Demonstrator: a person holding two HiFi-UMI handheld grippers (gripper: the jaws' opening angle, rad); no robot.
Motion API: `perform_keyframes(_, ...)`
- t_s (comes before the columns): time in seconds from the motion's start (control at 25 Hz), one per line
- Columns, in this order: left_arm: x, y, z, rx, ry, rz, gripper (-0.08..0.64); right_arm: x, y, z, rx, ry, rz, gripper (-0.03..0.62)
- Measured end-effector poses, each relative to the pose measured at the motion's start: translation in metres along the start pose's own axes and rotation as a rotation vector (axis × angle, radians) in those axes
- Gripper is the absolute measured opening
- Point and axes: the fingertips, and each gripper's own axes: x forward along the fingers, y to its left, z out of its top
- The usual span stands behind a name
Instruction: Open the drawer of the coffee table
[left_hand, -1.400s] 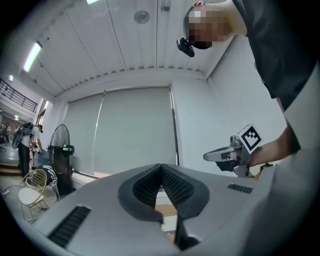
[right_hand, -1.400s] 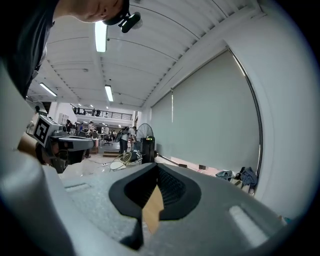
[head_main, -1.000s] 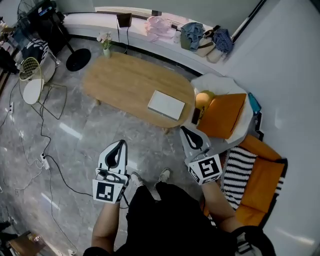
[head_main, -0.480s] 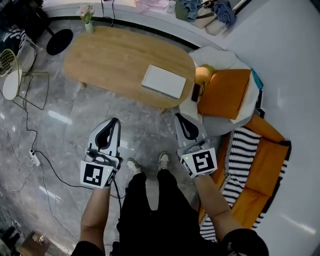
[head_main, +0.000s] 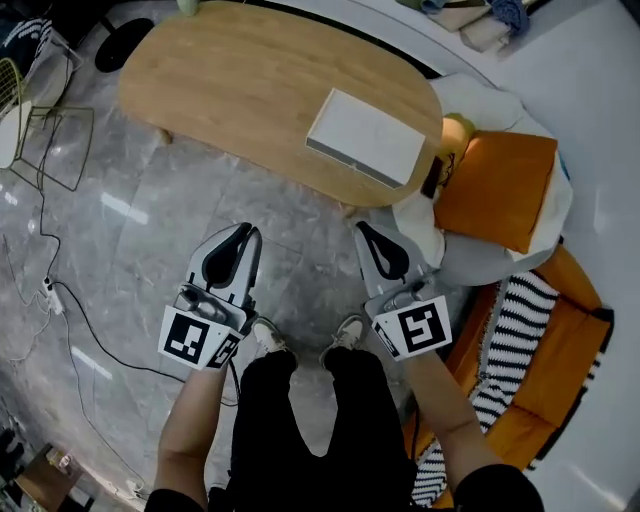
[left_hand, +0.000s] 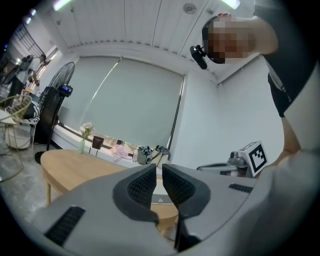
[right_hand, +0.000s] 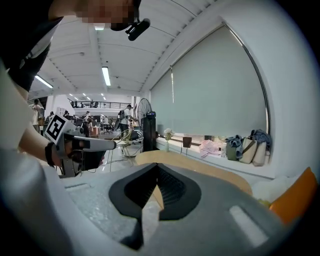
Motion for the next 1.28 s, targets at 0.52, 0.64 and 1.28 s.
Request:
perform_keyframes(0.52, 0.039, 0.059, -0.174, -0.188, -0.027, -0.033, 0.13, 0.06, 0.019, -0.146, -0.047, -0.05, 0.186, 0.005)
perform_keyframes(0.64, 0.049, 0.074, -0.206, -0.211, -0.045, -0.054, 0.146, 0.076, 0.021, -0.173, -0.053, -0.088, 0.221, 0.005)
perform_keyframes(1.28, 0.13, 0.156, -0.312, -0.474, -0.236, -0.252, 0.279, 0.113, 0.009, -0.266, -0.122, -0.184, 0.341, 0.005)
